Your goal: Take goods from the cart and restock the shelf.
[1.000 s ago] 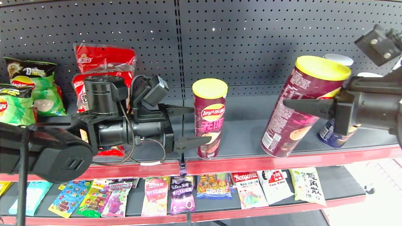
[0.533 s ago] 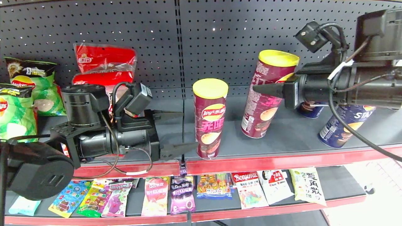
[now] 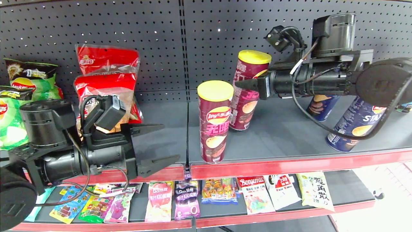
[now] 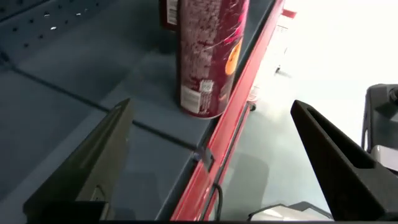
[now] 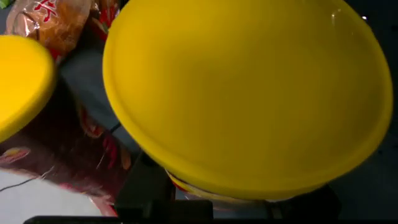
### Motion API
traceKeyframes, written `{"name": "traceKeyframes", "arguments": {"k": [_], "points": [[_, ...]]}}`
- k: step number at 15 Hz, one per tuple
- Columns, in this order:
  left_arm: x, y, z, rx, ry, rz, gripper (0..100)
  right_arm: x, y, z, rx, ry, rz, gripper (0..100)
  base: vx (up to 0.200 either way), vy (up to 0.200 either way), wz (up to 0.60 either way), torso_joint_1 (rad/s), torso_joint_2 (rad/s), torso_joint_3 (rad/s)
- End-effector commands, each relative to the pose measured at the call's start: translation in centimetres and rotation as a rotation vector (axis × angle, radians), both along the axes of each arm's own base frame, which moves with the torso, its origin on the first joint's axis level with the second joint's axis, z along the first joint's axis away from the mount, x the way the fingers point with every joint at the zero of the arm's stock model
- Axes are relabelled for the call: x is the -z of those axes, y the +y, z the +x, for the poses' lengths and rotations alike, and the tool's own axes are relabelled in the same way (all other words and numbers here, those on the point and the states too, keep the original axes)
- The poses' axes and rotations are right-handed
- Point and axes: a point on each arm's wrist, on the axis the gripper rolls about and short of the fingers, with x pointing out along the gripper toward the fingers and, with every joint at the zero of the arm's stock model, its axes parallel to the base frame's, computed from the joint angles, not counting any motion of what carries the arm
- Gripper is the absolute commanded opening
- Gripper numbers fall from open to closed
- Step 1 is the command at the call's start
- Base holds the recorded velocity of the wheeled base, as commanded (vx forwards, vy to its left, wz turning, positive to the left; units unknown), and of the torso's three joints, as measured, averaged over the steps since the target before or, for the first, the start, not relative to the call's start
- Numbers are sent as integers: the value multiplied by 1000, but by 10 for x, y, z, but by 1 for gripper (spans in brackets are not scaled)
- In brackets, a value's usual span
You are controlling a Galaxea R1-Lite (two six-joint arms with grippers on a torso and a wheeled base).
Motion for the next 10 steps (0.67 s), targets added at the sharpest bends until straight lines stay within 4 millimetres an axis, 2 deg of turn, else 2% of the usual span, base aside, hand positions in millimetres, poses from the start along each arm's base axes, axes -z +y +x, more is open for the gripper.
{"name": "traceKeyframes", "arguments": {"k": [1, 2, 4, 10], "points": [[-5, 13, -13, -35, -15, -8, 100, 15, 16, 19, -42, 26, -3, 0, 0, 0, 0, 0, 0, 0], [-5, 13, -13, -35, -15, -8, 100, 15, 16, 19, -42, 26, -3, 0, 0, 0, 0, 0, 0, 0], [-1, 20, -23, -55, -1, -6, 100, 22, 32, 30, -74, 29, 1, 0, 0, 0, 0, 0, 0, 0], [-2, 21, -24, -60, -7, -7, 100, 27, 54, 36, -112, 18, 6, 0, 0, 0, 0, 0, 0, 0]]}}
